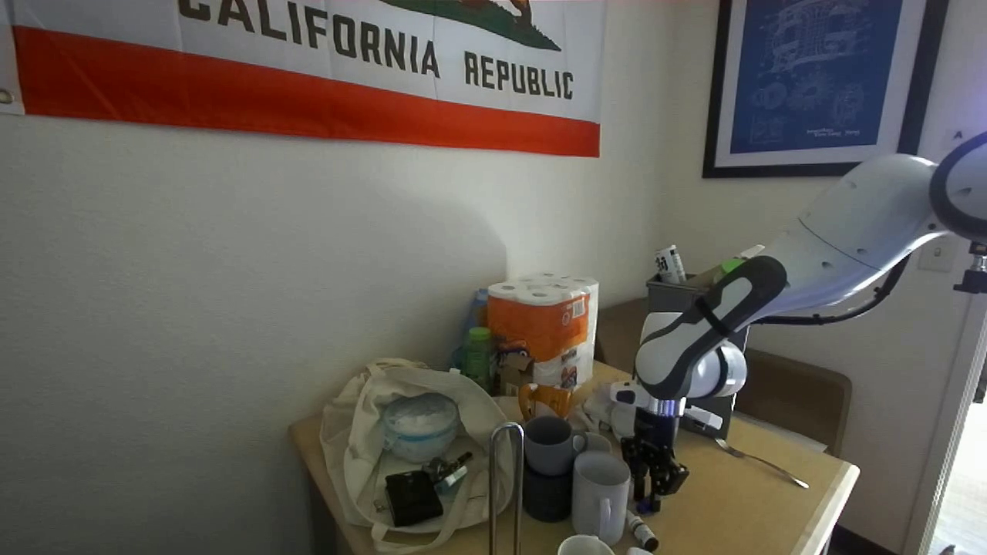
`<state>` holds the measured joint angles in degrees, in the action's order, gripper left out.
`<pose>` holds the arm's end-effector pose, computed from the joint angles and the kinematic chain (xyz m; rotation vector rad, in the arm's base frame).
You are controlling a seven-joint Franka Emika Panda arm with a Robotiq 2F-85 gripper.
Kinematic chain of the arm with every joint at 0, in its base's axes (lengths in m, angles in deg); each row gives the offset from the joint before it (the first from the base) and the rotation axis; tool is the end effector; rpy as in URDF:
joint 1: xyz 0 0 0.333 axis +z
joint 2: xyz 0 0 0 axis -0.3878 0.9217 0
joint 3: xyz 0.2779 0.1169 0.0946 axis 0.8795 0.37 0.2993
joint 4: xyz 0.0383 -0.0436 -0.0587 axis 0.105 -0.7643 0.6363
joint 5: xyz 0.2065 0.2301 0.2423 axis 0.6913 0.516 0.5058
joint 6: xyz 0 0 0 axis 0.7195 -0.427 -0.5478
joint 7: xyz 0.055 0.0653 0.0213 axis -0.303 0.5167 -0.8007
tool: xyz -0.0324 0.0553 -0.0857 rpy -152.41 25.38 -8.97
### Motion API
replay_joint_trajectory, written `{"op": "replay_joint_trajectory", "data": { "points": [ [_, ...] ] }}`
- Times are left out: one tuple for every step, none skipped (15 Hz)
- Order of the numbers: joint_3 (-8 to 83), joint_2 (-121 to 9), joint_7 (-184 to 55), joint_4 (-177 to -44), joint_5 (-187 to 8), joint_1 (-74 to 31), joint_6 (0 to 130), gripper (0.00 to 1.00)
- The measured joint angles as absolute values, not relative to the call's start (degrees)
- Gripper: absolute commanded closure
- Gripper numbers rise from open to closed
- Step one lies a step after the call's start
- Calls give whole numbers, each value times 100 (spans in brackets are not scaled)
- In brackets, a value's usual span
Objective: Pick an object from the table and put it in the basket
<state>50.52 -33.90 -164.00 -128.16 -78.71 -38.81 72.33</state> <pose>0.6030 -0.0785 0.1304 -2.2714 -1.8649 -0.0977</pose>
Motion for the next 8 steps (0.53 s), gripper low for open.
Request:
{"op": "replay_joint_trajectory", "data": {
  "points": [
    [5054, -3390, -16400, -12815, -7871, -3881, 7294, 100],
    [5058, -3388, -16400, -12816, -7870, -3881, 7333, 95],
    [5060, -3387, -16400, -12818, -7870, -3879, 7358, 95],
    [5060, -3386, -16399, -12819, -7870, -3877, 7370, 95],
    [5060, -3386, -16377, -12820, -7870, -3872, 7376, 95],
    [5060, -3389, -16328, -12820, -7870, -3863, 7378, 95],
    [5055, -3398, -16205, -12820, -7872, -3841, 7379, 95],
    [5032, -3425, -15997, -12820, -7876, -3792, 7375, 95]
  ]
}}
